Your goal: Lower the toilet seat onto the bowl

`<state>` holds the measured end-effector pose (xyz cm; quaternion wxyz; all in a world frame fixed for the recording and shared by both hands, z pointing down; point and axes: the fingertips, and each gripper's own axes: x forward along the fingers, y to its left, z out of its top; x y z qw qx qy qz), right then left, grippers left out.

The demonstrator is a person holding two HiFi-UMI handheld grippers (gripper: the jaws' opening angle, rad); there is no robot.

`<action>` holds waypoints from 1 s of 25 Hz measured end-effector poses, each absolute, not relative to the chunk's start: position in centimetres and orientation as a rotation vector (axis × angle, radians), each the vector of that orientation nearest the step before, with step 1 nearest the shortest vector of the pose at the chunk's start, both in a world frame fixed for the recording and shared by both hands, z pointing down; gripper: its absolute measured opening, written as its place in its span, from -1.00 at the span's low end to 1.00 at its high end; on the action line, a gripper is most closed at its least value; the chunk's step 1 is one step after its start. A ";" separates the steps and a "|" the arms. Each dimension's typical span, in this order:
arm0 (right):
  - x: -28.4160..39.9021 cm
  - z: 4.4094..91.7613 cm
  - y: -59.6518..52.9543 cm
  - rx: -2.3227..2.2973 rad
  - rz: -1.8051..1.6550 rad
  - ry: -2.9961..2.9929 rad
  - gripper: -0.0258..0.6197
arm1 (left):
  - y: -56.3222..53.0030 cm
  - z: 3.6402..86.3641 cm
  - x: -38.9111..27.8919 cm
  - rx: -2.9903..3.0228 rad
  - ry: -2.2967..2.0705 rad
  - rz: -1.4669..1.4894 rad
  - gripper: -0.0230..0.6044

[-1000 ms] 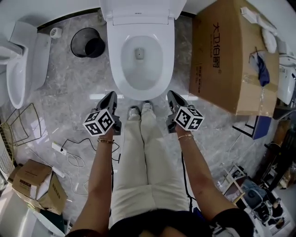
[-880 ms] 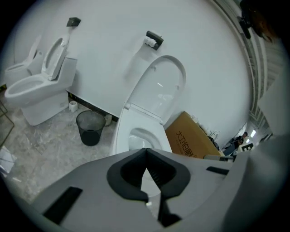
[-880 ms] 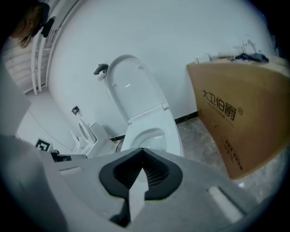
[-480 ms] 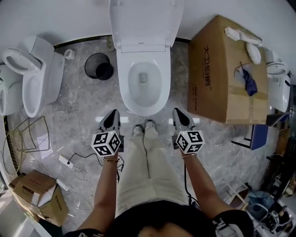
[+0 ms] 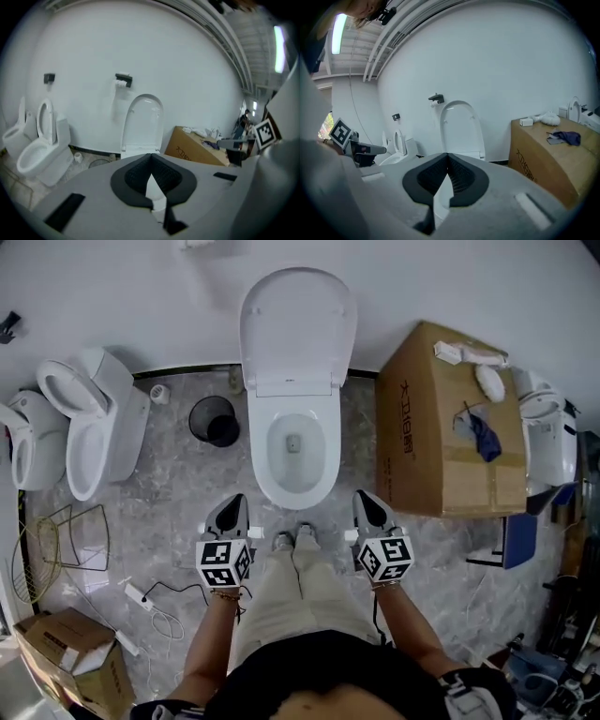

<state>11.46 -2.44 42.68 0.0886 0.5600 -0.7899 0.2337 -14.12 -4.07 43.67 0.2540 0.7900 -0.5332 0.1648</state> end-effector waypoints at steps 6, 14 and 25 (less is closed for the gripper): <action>11.2 38.6 -0.5 1.683 0.625 -2.388 -0.91 | -2.6 37.4 -12.7 2.333 -1.517 0.475 -0.92; 12.2 33.5 1.2 1.723 0.428 -2.429 -0.91 | -0.9 33.8 -13.0 2.261 -1.598 0.313 -0.92; 13.6 31.3 0.7 1.833 0.422 -2.451 -0.91 | -1.8 31.1 -13.8 2.275 -1.714 0.251 -0.92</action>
